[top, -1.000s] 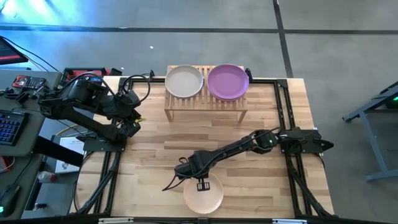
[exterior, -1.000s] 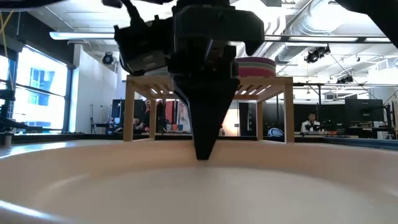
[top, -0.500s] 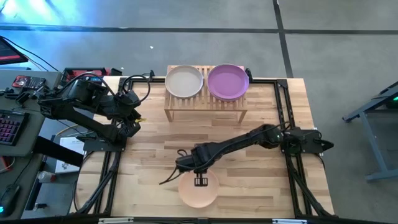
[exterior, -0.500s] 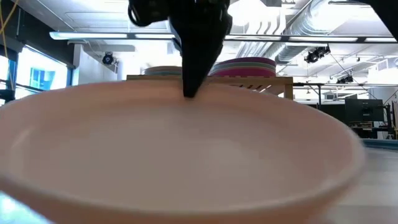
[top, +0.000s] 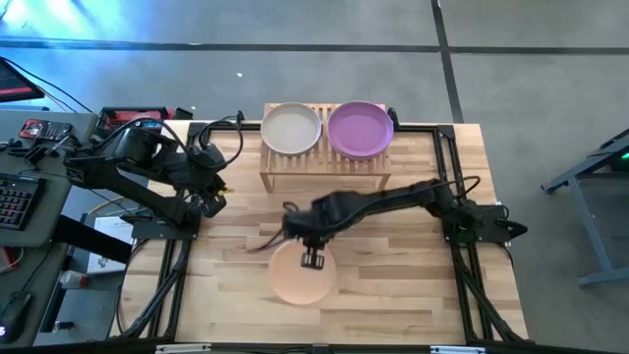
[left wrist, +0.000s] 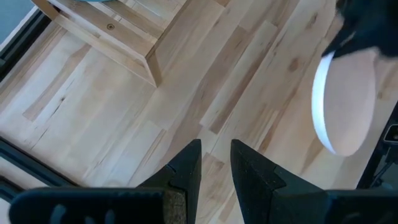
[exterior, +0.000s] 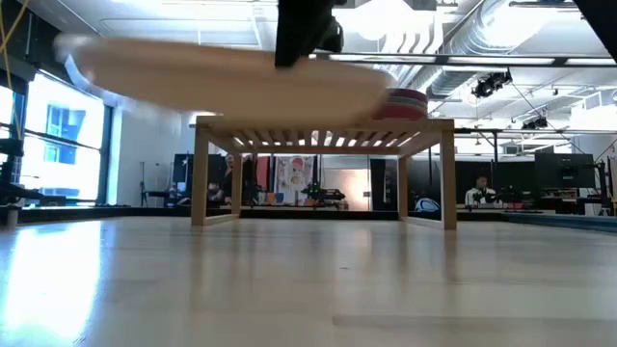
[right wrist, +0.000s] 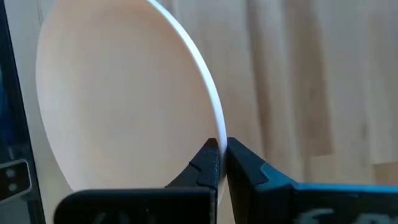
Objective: Place and stack plates onto a shelf
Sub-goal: Stack the white plate on top of the gray plate on the shelf
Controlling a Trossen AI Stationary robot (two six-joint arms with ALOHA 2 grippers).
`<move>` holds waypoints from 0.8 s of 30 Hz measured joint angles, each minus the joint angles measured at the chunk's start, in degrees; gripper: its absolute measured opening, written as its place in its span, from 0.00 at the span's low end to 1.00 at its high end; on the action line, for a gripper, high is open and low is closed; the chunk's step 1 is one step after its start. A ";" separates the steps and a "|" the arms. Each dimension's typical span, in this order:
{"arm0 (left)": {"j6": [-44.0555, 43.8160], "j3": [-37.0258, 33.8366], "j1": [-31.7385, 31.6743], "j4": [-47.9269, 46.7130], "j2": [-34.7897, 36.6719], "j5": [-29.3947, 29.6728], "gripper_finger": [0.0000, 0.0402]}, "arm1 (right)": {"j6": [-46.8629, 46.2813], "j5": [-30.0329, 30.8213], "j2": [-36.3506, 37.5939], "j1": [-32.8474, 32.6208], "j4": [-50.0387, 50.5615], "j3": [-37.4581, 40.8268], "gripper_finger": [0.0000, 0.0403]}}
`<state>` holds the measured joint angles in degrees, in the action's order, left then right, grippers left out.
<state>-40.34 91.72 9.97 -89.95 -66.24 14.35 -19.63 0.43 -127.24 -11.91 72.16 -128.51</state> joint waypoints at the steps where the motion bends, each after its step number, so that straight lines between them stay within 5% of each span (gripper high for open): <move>1: 0.00 0.00 -0.02 -0.06 -0.32 0.02 0.19 | -0.05 0.02 0.82 0.69 0.04 0.00 0.00; 24: 1.55 0.00 -0.04 -0.05 -1.36 15.56 0.19 | -0.05 -0.77 11.69 24.63 -7.39 -0.29 0.00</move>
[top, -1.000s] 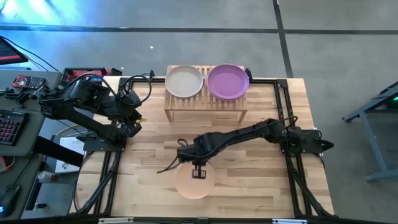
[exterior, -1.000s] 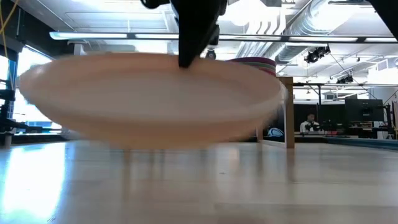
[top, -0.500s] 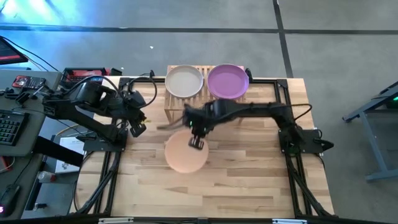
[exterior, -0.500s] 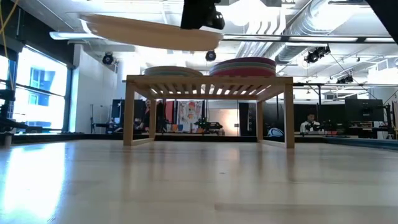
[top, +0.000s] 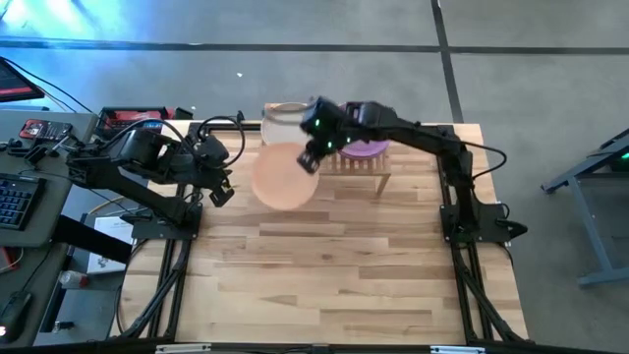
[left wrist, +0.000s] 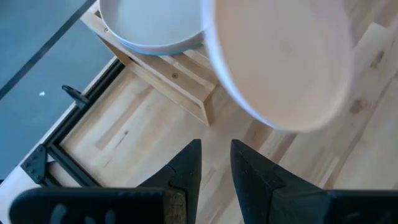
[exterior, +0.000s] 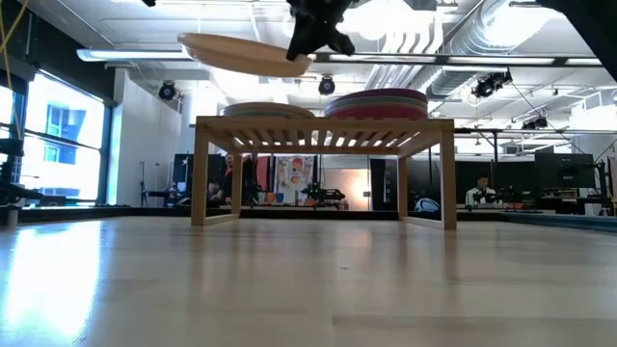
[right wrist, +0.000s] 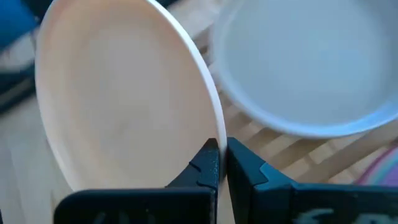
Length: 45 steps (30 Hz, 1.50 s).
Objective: Place and stack plates onto a shelf
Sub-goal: Stack the white plate on top of the gray plate on the shelf
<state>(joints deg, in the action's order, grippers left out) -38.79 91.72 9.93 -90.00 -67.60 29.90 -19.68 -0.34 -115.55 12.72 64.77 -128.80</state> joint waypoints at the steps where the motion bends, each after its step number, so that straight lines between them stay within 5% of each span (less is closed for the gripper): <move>1: 0.00 0.00 0.00 -0.02 -0.01 0.18 0.19 | -0.52 -0.18 -0.01 1.10 -0.51 -0.39 0.00; 23: 1.46 -0.01 0.00 -0.02 0.01 0.30 0.19 | -13.91 -2.15 0.31 20.46 -8.88 -0.94 0.00; 45: 2.61 -0.04 0.00 -0.02 0.00 0.34 0.19 | -15.46 -1.66 -3.69 17.48 -7.65 0.35 0.00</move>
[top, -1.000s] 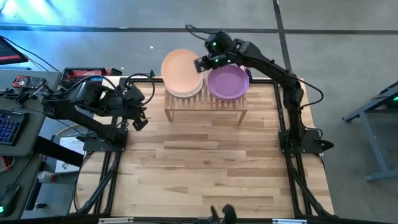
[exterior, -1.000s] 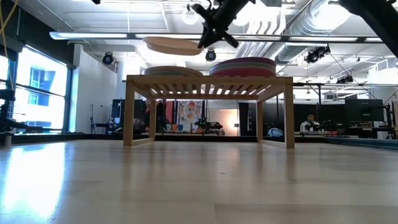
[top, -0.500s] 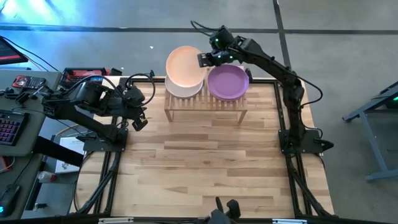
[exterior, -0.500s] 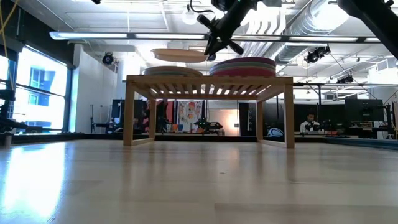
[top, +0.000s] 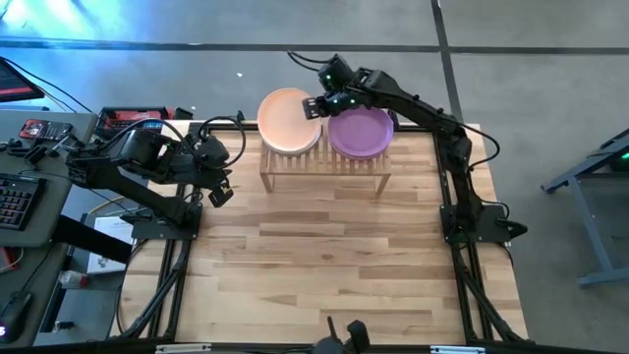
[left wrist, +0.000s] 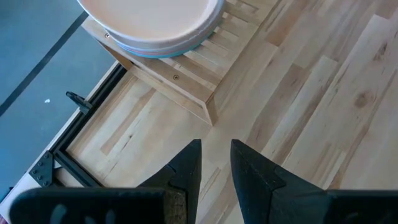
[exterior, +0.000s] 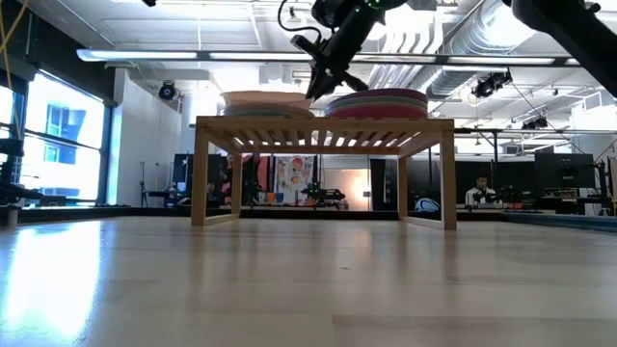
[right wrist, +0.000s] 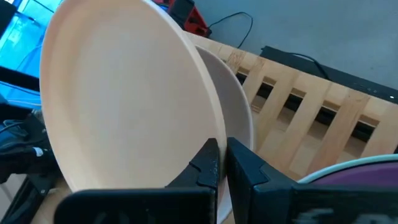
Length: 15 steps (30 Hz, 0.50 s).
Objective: Place and stack plates onto a shelf
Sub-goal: Stack the white plate on top of the gray plate on the shelf
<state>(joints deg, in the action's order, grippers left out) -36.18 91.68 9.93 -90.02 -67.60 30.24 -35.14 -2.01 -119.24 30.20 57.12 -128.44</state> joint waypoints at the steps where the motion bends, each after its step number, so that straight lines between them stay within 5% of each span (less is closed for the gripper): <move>1: -0.01 0.00 0.00 0.00 0.01 0.00 0.19 | 0.00 0.01 -0.11 0.00 0.02 0.00 0.00; 15: -0.16 0.00 0.00 0.00 0.01 -0.03 0.19 | 0.44 0.39 -0.57 -0.26 -0.30 0.00 0.00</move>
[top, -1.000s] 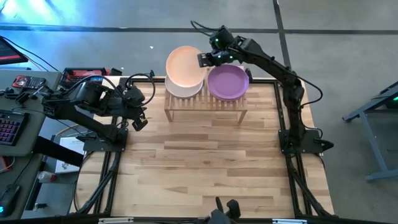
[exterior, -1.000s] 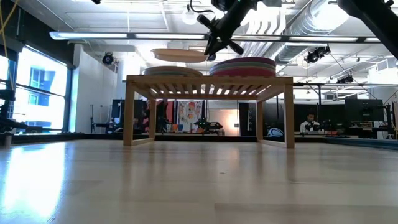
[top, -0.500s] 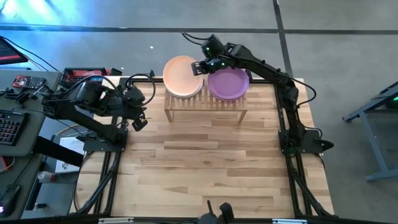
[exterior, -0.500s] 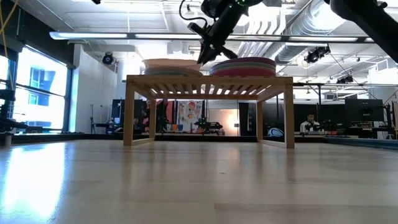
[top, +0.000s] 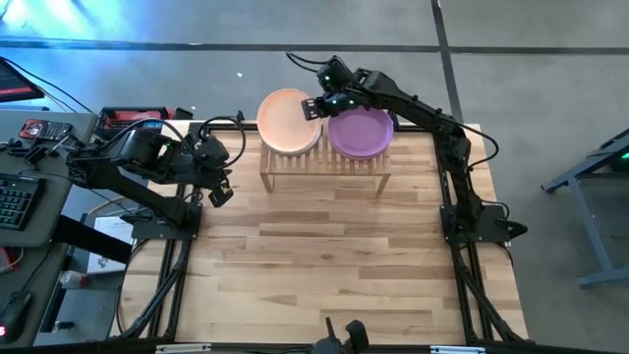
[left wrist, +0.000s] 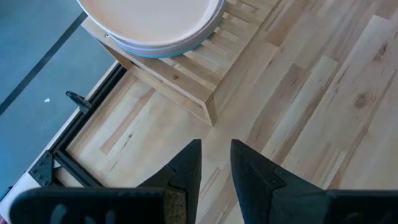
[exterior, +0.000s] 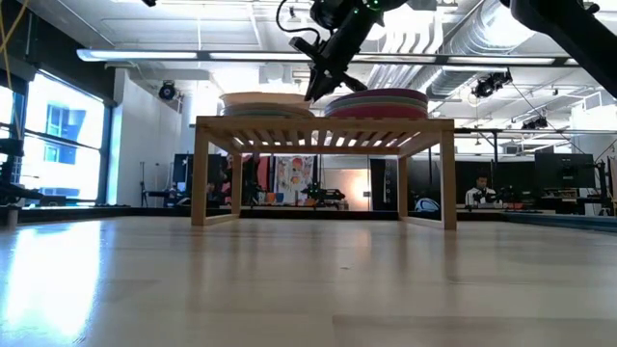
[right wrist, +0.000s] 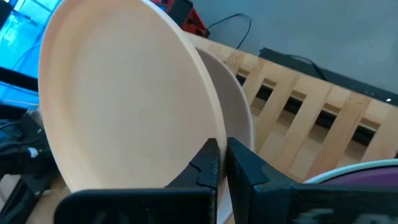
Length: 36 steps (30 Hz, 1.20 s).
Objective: Place and stack plates onto a shelf
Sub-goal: Stack the white plate on top of the gray plate on the shelf
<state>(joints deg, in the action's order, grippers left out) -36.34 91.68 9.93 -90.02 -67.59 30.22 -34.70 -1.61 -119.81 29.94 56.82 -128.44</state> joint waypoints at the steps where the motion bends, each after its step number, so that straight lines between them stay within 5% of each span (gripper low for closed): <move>1: 0.00 0.00 0.00 0.00 -0.02 0.00 0.19 | 0.04 0.62 0.02 -0.12 -0.10 0.00 0.00; 23: -0.01 0.00 0.00 0.00 -0.01 -0.02 0.19 | 2.84 0.23 0.02 -0.34 0.74 0.00 0.01; 36: -0.01 0.00 0.01 0.00 -0.01 -0.02 0.19 | 2.86 3.52 0.04 -0.73 0.68 0.00 0.25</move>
<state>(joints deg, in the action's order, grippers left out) -36.35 91.68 9.95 -90.02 -67.60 30.20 -31.84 1.91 -119.77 29.21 57.51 -128.44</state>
